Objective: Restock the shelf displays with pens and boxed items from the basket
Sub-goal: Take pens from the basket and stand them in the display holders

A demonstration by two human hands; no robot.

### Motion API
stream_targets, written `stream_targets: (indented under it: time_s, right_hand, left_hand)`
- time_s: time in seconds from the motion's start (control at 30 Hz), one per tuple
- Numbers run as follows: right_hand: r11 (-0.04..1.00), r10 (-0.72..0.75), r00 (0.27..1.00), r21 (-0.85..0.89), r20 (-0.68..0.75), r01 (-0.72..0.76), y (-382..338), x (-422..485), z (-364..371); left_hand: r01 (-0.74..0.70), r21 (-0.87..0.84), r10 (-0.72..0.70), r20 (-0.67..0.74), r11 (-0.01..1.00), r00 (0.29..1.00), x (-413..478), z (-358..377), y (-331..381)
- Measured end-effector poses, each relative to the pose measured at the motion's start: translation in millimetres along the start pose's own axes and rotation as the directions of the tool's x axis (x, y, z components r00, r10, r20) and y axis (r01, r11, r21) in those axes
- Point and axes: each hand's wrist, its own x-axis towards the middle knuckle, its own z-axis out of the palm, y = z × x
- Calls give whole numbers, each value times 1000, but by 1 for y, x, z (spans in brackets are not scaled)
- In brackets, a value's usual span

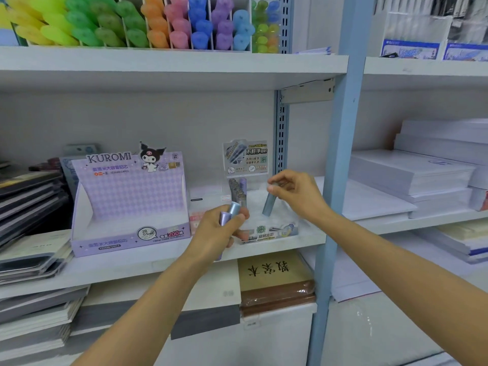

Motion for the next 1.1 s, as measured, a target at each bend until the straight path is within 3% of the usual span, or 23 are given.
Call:
stream_targets:
  time_s: [0.2,0.57,0.8,1.1]
  right_hand:
    - [999,-28,998,-28,51,29,-3,-3,-2]
    - [996,-81,972,-20,222,87,-4,-2,-11]
    - [997,-73,994,21,-86,75,1,46,-5]
    - [968,-45,999,-246,-9,42,27,75,37]
  left_hand:
    - [3,141,-6,21,990,1000,-1,2,-5]
    - [2,27,-4,86,1000,996,2,-7,-1]
    - [-62,-204,69,27,977,997,15,-13,4]
    - [6,-230,8,63,973,998,24,-18,-1]
